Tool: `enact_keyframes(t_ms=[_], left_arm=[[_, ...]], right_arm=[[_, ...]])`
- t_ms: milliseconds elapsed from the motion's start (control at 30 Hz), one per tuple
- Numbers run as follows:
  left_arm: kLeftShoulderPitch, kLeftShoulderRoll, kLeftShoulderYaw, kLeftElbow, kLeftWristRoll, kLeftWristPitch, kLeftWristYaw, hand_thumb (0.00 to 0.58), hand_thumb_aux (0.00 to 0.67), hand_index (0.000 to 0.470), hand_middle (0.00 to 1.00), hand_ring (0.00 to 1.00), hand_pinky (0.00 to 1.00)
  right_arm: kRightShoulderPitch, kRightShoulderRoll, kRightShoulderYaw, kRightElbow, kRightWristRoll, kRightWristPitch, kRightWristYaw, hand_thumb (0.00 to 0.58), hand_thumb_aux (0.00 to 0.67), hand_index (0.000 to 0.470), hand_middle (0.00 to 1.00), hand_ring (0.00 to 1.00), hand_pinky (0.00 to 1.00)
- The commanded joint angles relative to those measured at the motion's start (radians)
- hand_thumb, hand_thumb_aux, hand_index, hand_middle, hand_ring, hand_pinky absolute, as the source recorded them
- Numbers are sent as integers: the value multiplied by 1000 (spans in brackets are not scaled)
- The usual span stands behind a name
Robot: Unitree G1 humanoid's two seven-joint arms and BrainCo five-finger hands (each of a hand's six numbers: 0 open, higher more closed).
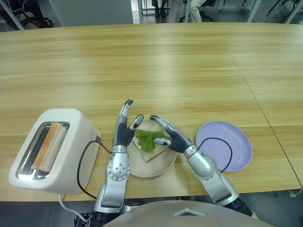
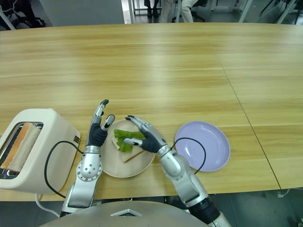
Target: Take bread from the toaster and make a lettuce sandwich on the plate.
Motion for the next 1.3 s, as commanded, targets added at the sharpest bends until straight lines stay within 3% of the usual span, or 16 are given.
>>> enact_keyframes(t_ms=[33, 267, 467, 600, 733, 1033, 1300], left_arm=[[30, -4, 13, -43, -78, -8, -41, 0, 0, 0, 0, 0, 0], [157, 2, 39, -279, -191, 84, -141, 0, 0, 0, 0, 0, 0], [215, 64, 98, -525, -143, 251, -227, 0, 0, 0, 0, 0, 0], [249, 147, 192, -658, -48, 306, -288, 0, 0, 0, 0, 0, 0], [273, 242, 354, -696, 18, 269, -368, 0, 0, 0, 0, 0, 0], [353, 481, 861, -631, 116, 230, -538, 0, 0, 0, 0, 0, 0], [498, 557, 1023, -467, 217, 101, -607, 0, 0, 0, 0, 0, 0]], right_arm=[[36, 40, -128, -77, 239, 109, 56, 0, 0, 0, 0, 0, 0], [97, 64, -275, -85, 436, 191, 61, 0, 0, 0, 0, 0, 0], [153, 88, -282, -62, 431, 196, 5, 0, 0, 0, 0, 0, 0], [197, 124, -298, -24, 422, 167, -50, 0, 0, 0, 0, 0, 0], [211, 137, -288, -25, 407, 147, -79, 0, 0, 0, 0, 0, 0], [207, 138, -272, -19, 350, 106, -127, 0, 0, 0, 0, 0, 0], [198, 141, -280, -9, 337, 83, -152, 0, 0, 0, 0, 0, 0]])
